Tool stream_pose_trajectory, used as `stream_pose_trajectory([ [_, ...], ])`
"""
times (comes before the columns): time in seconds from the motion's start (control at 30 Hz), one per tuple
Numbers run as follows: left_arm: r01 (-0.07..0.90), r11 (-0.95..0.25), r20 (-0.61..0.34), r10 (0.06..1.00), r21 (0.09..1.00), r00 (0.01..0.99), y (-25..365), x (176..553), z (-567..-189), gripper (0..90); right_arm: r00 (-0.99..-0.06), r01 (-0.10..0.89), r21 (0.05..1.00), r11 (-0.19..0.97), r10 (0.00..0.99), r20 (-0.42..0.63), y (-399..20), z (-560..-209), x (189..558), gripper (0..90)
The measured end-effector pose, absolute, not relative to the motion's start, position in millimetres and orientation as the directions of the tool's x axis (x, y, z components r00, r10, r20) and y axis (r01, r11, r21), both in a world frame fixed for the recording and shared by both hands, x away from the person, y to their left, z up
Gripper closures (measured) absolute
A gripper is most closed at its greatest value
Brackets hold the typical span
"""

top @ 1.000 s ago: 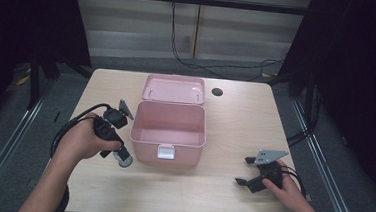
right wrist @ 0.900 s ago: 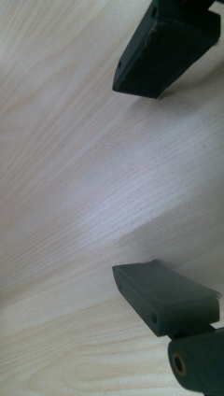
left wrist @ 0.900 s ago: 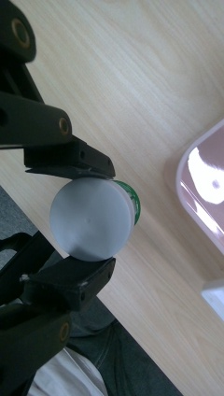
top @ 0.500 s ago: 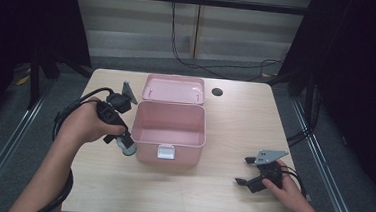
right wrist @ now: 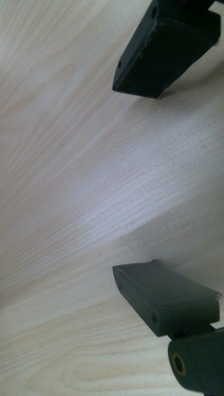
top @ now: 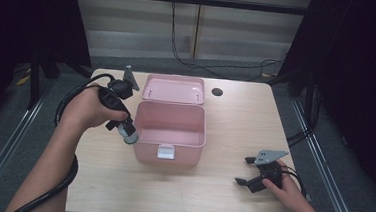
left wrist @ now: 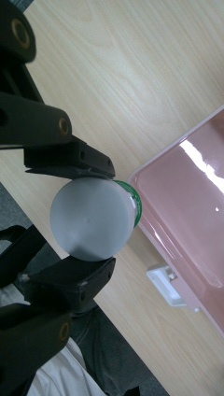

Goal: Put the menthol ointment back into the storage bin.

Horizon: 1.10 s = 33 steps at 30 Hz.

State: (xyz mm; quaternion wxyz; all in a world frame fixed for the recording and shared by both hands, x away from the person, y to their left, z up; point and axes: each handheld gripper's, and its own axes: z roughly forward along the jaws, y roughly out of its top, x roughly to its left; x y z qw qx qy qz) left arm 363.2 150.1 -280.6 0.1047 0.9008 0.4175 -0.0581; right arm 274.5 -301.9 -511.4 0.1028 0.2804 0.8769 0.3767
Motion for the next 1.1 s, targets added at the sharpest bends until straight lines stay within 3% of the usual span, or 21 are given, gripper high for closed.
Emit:
stream_pose_trajectory([
  [0.43, 0.767, -0.626, -0.180, 0.746, 0.137, 0.641, 140.6, 377.2, -276.6, 50.5, -0.822, 0.414, 0.718, 0.559, 0.569, 0.031, -301.9, -511.4, 274.5, 10.2],
  [1.1, 0.775, -0.620, -0.179, 0.754, 0.126, 0.632, 102.1, 407.1, -305.3, 50.5, -0.822, 0.414, 0.718, 0.559, 0.569, 0.031, -301.9, -511.4, 274.5, 10.2],
])
